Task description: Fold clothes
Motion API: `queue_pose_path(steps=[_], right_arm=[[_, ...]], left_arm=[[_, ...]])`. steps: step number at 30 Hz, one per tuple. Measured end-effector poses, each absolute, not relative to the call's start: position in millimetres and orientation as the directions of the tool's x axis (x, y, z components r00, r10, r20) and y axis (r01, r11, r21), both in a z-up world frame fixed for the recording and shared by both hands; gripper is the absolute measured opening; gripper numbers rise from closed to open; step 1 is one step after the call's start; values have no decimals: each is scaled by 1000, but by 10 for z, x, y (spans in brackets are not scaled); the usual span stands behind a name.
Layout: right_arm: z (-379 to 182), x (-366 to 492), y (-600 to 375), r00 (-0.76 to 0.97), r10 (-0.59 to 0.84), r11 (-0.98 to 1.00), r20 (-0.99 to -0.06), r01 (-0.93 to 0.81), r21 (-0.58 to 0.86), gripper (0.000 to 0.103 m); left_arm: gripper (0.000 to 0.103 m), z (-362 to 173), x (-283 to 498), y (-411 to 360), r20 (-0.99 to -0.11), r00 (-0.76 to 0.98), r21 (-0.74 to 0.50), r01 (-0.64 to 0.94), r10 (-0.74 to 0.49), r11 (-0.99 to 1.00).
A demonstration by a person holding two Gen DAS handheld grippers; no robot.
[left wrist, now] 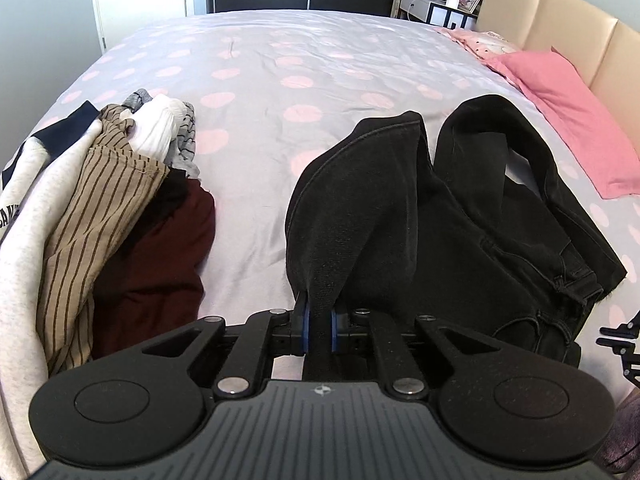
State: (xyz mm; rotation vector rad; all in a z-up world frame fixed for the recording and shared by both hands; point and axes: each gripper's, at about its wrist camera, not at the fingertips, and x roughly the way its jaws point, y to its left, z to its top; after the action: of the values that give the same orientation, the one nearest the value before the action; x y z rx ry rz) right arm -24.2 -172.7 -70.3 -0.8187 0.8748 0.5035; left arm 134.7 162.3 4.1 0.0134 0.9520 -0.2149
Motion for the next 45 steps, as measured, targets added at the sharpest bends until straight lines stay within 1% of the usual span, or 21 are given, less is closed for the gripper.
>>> queue_pose_path(steps=[2, 3, 4, 8, 12, 15, 18, 20, 23, 24, 25, 26, 28, 29, 32, 34, 35, 37, 40, 42, 45], right_arm=[[-750, -272, -1827, 567, 51, 610, -822, -670, -423, 36], [-791, -275, -1873, 572, 45, 605, -819, -668, -433, 50], [-834, -312, -1903, 577, 37, 592, -816, -670, -448, 54], [-1062, -362, -1956, 619, -17, 509, -785, -670, -540, 56], [-1283, -309, -2013, 674, -57, 381, -736, -667, -640, 66], [-1427, -242, -2015, 716, -57, 273, -696, -659, -700, 79], [-1535, -111, -1996, 754, -51, 202, -655, -634, -746, 80], [-1606, -39, -1985, 780, -52, 175, -623, -607, -775, 80], [-1649, 53, -1979, 795, -47, 177, -605, -590, -788, 78], [-1652, 78, -1974, 798, -48, 183, -601, -584, -791, 67], [-1663, 106, -1963, 803, -57, 188, -593, -575, -796, 53], [-1685, 135, -1949, 810, -67, 186, -583, -564, -805, 48], [-1737, 187, -1912, 824, -92, 178, -559, -539, -823, 28], [-1751, 213, -1896, 828, -103, 182, -552, -530, -828, 28], [-1693, 284, -1864, 824, -124, 213, -552, -522, -826, 23], [-1637, 326, -1875, 831, -133, 233, -540, -503, -832, 22], [-1617, 358, -1881, 836, -137, 248, -532, -491, -835, 21], [-1570, 418, -1901, 841, -146, 272, -520, -472, -839, 19], [-1487, 460, -1909, 850, -156, 298, -503, -445, -844, 17], [-1436, 490, -1923, 858, -161, 306, -488, -427, -851, 16], [-1350, 520, -1964, 871, -164, 294, -463, -405, -866, 16]], left_arm=[[7, 30, 1341, 1605, -812, 556, -83, 187, -175, 979], [7, 24, 1342, 1590, -814, 554, -82, 187, -174, 979], [7, 17, 1341, 1575, -816, 552, -82, 189, -174, 979], [7, -4, 1348, 1490, -821, 544, -72, 201, -172, 977], [8, -15, 1331, 1471, -823, 543, -67, 203, -169, 977], [8, -25, 1325, 1494, -824, 541, -72, 196, -169, 978], [8, -34, 1336, 1493, -825, 538, -80, 195, -174, 978], [8, -40, 1342, 1480, -826, 536, -77, 200, -174, 977], [8, -53, 1355, 1467, -830, 529, -75, 206, -176, 976], [8, -56, 1359, 1461, -832, 527, -74, 208, -175, 975], [9, -60, 1362, 1453, -833, 524, -73, 210, -175, 975], [9, -64, 1363, 1443, -835, 521, -72, 214, -176, 974], [13, -73, 1364, 1419, -841, 513, -68, 218, -173, 974], [13, -76, 1362, 1403, -843, 511, -62, 219, -169, 974], [21, -77, 1336, 1354, -839, 519, -45, 234, -164, 971], [31, -77, 1318, 1325, -835, 525, -39, 244, -166, 969], [33, -76, 1310, 1311, -833, 527, -38, 249, -168, 968], [48, -69, 1302, 1273, -826, 535, -38, 258, -175, 965], [50, -84, 1311, 1213, -823, 539, -30, 272, -178, 962], [55, -128, 1334, 1175, -832, 529, -14, 275, -164, 961], [55, -236, 1376, 1133, -854, 504, 7, 265, -132, 964]])
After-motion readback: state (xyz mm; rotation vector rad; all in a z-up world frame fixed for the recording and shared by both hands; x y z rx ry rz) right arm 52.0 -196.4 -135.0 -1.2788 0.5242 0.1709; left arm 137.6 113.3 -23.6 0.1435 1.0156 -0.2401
